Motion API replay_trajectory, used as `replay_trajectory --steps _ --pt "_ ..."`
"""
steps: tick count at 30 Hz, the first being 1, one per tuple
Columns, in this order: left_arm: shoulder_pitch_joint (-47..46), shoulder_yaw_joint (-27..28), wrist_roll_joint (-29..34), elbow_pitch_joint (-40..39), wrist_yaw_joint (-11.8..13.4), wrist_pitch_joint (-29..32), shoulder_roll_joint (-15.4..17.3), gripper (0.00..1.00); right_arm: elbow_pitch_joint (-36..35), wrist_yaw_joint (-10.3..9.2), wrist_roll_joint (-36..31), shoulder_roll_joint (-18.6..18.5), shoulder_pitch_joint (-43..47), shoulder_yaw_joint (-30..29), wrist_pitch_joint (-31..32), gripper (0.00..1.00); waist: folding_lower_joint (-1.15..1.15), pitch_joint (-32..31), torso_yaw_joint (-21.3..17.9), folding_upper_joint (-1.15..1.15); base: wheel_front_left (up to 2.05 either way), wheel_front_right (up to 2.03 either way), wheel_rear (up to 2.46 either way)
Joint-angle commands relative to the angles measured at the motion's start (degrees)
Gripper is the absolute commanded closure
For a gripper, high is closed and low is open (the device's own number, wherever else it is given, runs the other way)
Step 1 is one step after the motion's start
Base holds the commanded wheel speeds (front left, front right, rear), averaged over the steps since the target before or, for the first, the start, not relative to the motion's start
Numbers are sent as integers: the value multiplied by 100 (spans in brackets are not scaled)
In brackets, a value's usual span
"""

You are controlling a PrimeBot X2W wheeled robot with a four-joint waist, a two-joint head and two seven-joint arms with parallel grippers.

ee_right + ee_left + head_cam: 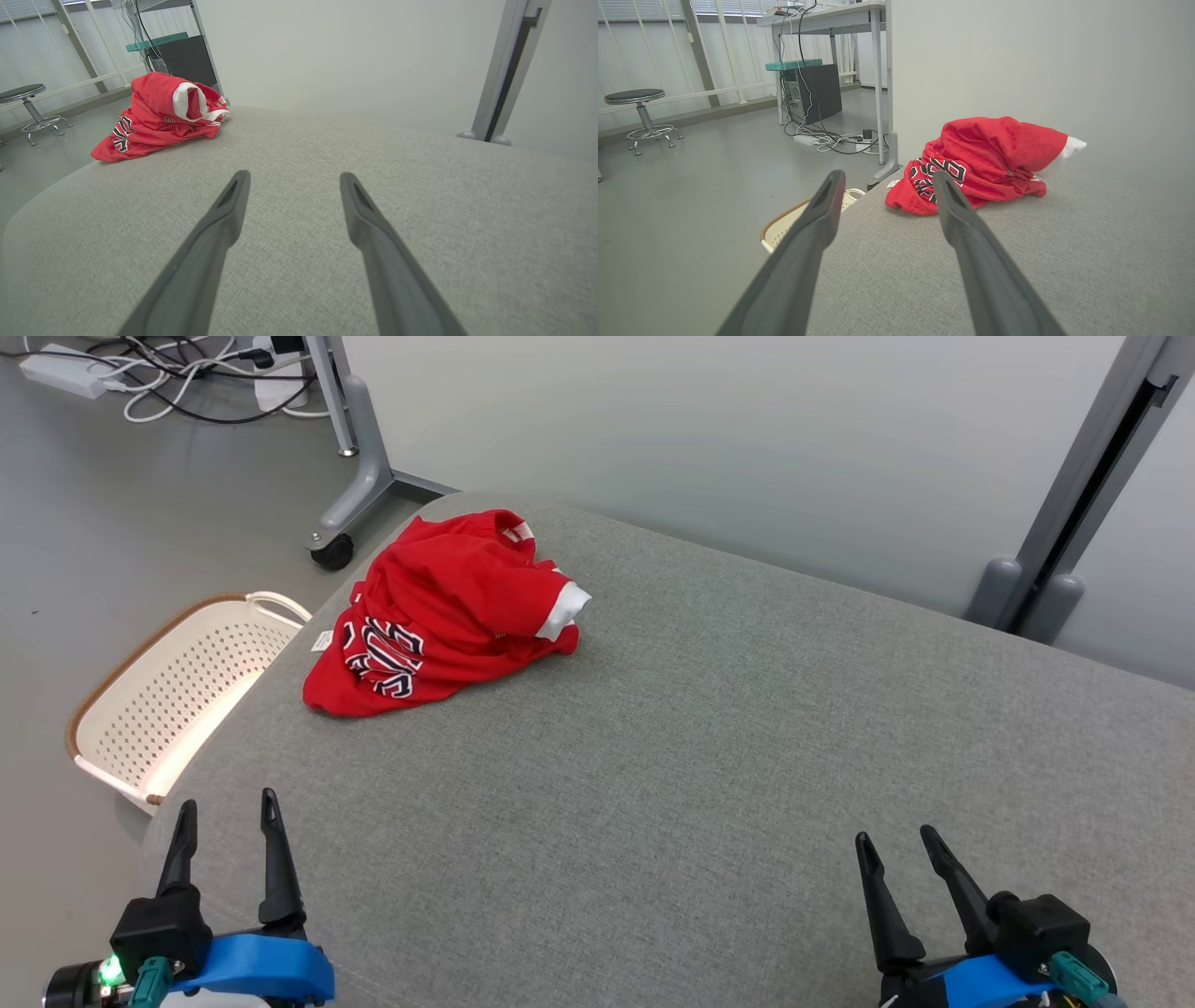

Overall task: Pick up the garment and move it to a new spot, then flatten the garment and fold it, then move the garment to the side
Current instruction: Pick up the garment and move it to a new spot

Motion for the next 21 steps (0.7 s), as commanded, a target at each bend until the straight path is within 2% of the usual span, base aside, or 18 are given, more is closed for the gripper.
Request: replay_trajectory --steps 1,7,13,21 --pt "24 20 -22 -37 39 -23 27 0 16 3 -14 -38 -55 8 -21 0 0 6 14 0 0 0 0" --pt "18 67 -89 -70 61 -25 37 0 26 3 -34 -38 -59 53 -4 0 0 23 -34 0 0 0 0" --pt "-235 229 -303 -70 84 -27 -29 0 -51 3 -116 -39 -143 15 44 0 0 172 -246 0 0 0 0" --pt "-1377 370 -450 -58 -96 -25 283 0 -418 3 -463 -39 -382 -158 240 0 0 740 -673 0 0 0 0"
